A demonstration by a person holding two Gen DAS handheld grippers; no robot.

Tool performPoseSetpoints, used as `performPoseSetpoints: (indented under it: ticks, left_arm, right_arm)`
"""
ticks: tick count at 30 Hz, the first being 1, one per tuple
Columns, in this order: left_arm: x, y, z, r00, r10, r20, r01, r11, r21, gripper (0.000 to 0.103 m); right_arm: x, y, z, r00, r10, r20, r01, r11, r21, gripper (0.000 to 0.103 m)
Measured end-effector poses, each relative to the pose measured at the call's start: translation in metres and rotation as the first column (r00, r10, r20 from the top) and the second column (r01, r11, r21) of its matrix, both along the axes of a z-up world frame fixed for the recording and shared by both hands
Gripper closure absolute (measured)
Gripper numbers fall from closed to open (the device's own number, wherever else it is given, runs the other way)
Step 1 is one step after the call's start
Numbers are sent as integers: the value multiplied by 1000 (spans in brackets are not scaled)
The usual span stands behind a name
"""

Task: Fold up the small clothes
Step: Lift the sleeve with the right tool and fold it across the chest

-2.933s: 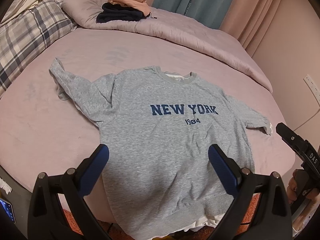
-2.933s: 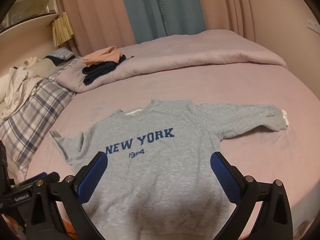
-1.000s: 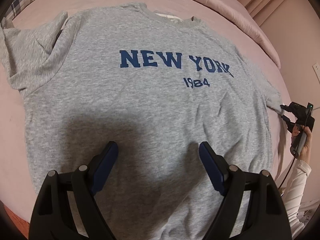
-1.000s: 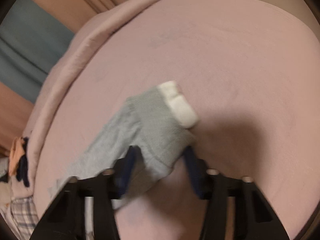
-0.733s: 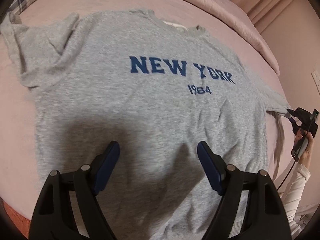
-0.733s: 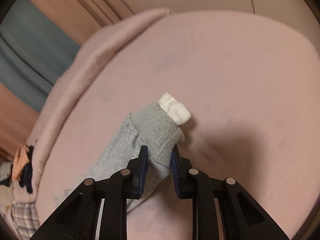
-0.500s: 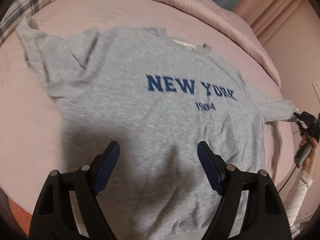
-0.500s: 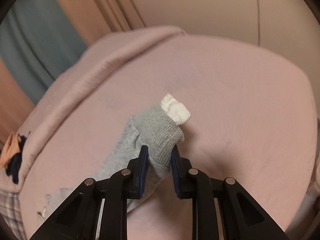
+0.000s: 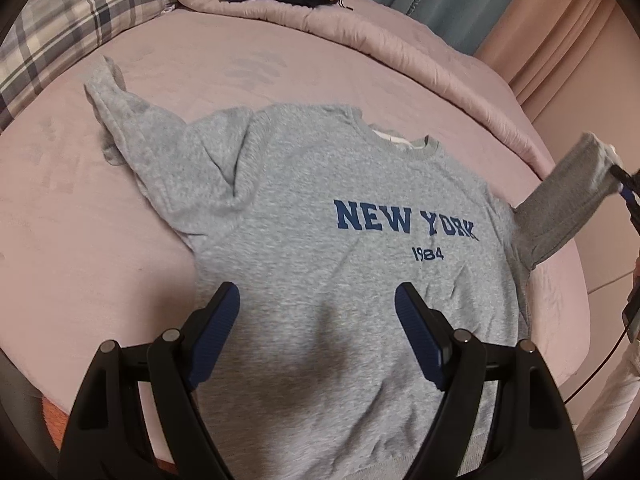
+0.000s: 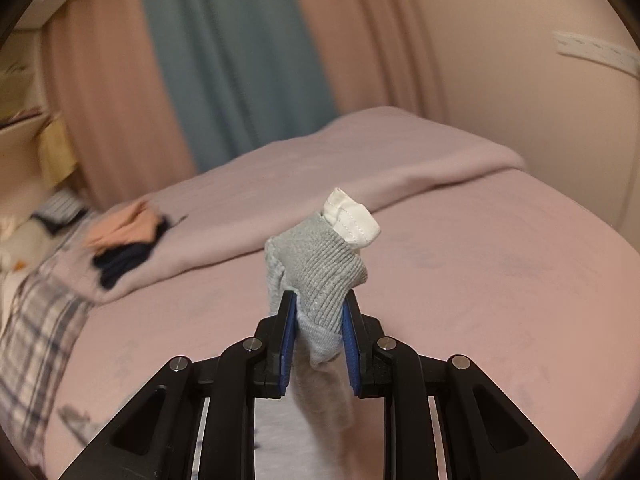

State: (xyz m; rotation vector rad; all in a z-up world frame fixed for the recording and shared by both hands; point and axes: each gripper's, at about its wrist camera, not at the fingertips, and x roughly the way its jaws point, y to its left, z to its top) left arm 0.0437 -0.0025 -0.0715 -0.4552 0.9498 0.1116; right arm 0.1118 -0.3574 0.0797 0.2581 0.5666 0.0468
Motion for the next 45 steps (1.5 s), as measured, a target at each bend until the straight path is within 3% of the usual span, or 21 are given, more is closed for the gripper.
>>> performPoseSetpoints:
  ticks: [11,20,31,45]
  left_arm:
    - [-13,18,7,999,47,9,-47,999,6,22]
    - [-14,27,1,997,75,-13,-75,997,3,22]
    - [-12,36,-7,995,97,-29,-97,995,-20,22]
    - [-14,38,-8,995,94,-27,-95,995,-36,22]
  right_arm:
    - [42,90,-21,972,227,-53,-231,969,-85,80]
    - [54,148,-58,910,375,-178,-395,914,-90,80]
    - [57,179,-93,858,433,-276,-475,874,-105,80]
    - [59,190,-116,821,450,-352,-504,861,-74,80]
